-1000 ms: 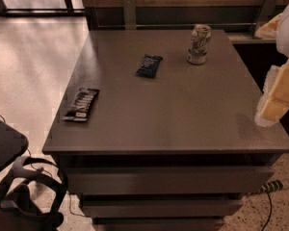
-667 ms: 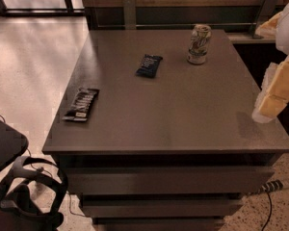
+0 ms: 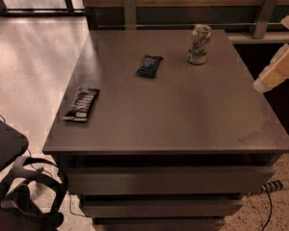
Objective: Move 7up can near rxbar chocolate
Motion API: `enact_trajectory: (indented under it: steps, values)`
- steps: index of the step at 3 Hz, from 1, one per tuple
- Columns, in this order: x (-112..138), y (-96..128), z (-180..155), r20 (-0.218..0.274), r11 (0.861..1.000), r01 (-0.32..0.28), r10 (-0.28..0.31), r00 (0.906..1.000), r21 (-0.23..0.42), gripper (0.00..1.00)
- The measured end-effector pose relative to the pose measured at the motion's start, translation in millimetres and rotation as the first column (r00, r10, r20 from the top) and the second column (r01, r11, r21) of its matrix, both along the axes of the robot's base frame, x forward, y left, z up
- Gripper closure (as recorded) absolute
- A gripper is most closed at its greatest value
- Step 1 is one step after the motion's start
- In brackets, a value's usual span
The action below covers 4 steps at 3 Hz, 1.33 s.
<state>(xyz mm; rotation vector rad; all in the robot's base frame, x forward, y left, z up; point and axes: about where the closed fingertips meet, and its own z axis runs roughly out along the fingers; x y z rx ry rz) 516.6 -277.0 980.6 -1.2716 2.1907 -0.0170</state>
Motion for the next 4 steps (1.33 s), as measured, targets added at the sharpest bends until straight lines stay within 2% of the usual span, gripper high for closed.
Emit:
enact_trajectory:
  steps: [1, 2, 3, 4]
  values:
    - [40.2, -15.5, -8.4, 0.058, 0.991, 0.047, -0.054, 0.9968, 0.126, 0.00]
    - [77.5, -20.0, -26.2, 0.096, 0.964, 0.068, -0.096, 0.9907, 0.259, 0.00]
    - [123.3, -17.3, -44.1, 0.165, 0.904, 0.055, -0.137, 0.9768, 0.424, 0.00]
    - [152.0, -11.4, -52.7, 0.219, 0.852, 0.021, -0.158, 0.9630, 0.523, 0.00]
